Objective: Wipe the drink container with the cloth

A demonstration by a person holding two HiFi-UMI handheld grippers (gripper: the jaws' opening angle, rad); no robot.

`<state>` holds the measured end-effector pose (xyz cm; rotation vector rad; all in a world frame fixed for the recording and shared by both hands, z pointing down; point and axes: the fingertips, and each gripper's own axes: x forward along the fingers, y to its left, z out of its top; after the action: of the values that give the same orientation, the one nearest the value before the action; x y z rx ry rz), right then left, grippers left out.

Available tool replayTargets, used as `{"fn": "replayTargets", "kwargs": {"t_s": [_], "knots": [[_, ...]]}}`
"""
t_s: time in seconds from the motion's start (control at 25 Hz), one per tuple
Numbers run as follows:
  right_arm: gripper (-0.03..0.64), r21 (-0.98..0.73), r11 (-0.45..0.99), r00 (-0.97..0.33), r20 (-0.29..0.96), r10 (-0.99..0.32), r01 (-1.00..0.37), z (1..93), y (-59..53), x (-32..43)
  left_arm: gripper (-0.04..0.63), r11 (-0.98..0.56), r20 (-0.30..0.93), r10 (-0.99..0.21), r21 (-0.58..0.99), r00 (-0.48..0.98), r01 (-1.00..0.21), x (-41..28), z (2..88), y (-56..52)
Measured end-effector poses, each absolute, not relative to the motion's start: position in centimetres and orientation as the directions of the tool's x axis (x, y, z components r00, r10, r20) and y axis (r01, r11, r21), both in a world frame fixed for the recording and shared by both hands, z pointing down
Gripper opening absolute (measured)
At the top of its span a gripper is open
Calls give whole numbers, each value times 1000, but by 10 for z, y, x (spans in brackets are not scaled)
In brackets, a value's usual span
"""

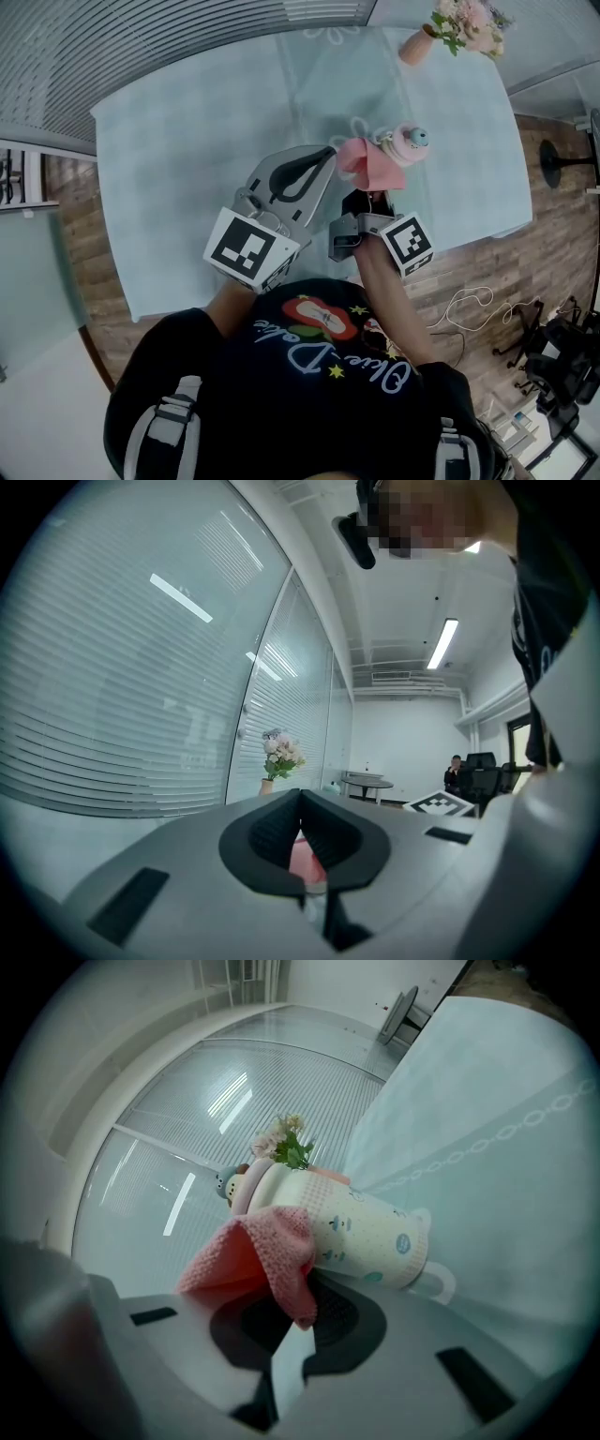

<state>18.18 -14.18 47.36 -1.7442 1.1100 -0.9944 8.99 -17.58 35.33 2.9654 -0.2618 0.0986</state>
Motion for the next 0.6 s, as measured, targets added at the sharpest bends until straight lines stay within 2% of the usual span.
{"fn": "replayTargets", "kwargs": {"t_s": [0.6], "knots": [[12, -945, -322, 286, 294, -912, -57, 512, -142, 177, 3, -964, 74, -207, 158, 976, -216, 78, 352, -183]]}}
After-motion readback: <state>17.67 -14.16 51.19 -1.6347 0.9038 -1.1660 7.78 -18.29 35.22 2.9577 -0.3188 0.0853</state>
